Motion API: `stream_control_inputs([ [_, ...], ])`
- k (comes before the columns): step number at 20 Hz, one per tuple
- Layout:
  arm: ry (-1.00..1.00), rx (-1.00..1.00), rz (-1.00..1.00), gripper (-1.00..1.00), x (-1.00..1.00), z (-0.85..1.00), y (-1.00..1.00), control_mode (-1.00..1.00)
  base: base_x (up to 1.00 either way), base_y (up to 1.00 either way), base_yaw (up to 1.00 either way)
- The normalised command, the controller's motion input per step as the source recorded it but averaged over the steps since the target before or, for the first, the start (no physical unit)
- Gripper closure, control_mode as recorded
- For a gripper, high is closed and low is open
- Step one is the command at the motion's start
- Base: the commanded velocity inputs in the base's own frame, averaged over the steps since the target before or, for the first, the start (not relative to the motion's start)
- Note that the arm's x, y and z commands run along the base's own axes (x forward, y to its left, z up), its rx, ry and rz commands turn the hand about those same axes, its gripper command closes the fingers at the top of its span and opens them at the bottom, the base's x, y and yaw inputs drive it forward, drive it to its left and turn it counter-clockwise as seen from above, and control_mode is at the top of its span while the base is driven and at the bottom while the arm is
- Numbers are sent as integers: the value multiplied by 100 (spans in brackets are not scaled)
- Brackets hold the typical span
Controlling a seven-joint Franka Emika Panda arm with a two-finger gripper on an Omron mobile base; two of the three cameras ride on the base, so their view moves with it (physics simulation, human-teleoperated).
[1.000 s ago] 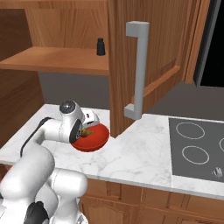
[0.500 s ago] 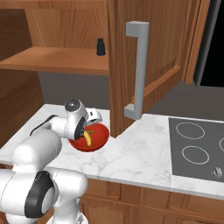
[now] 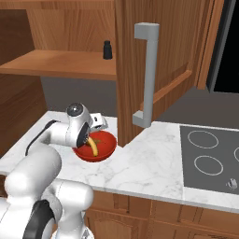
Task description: Open the cabinet. Pick the pear and banana from the cabinet and place them into the bowl. Then close the cabinet.
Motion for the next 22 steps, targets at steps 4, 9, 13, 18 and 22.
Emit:
stream_control_inputs([
  [4, -15, 1, 0, -100, -100, 90, 0, -100, 0, 0, 0],
  [9, -12, 0, 0, -100, -99, 95, 1, -100, 0, 0, 0],
  [13, -5, 0, 0, -100, -100, 91, 2, -100, 0, 0, 0],
  [18, -13, 0, 0, -100, -100, 95, 1, -100, 0, 0, 0],
  [22, -11, 3, 0, -100, -95, 82, 24, -100, 0, 0, 0],
])
